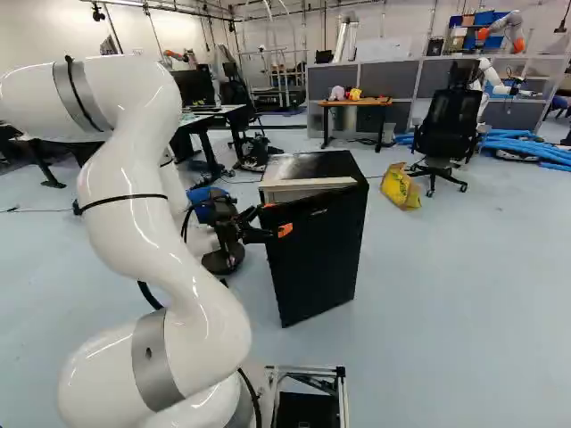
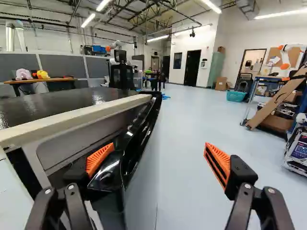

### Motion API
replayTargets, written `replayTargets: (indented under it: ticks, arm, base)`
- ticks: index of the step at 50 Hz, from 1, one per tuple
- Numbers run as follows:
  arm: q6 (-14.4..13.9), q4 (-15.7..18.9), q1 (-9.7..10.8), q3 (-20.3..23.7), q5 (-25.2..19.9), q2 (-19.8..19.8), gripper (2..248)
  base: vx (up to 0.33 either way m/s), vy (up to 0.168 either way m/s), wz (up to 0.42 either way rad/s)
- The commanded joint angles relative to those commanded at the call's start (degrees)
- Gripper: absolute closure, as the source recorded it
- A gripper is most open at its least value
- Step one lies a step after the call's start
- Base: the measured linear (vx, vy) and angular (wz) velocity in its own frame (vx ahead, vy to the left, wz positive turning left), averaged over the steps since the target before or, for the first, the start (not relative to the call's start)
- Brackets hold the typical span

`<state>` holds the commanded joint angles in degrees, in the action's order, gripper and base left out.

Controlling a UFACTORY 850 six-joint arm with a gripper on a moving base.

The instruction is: Grab a drink from the fridge

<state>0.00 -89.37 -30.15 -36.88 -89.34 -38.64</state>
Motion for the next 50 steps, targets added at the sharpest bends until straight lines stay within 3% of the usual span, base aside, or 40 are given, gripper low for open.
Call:
replayTargets:
  ticks: [36, 50]
  arm:
    - [0.00, -7.59, -3.09, 7.36, -0.37, 1.95, 3]
    - [0.00, -10.79, -2.83, 8.99, -0.37, 2.16, 3]
  base:
    - [0.000, 0.000, 0.000]
    - [0.000, 0.000, 0.000]
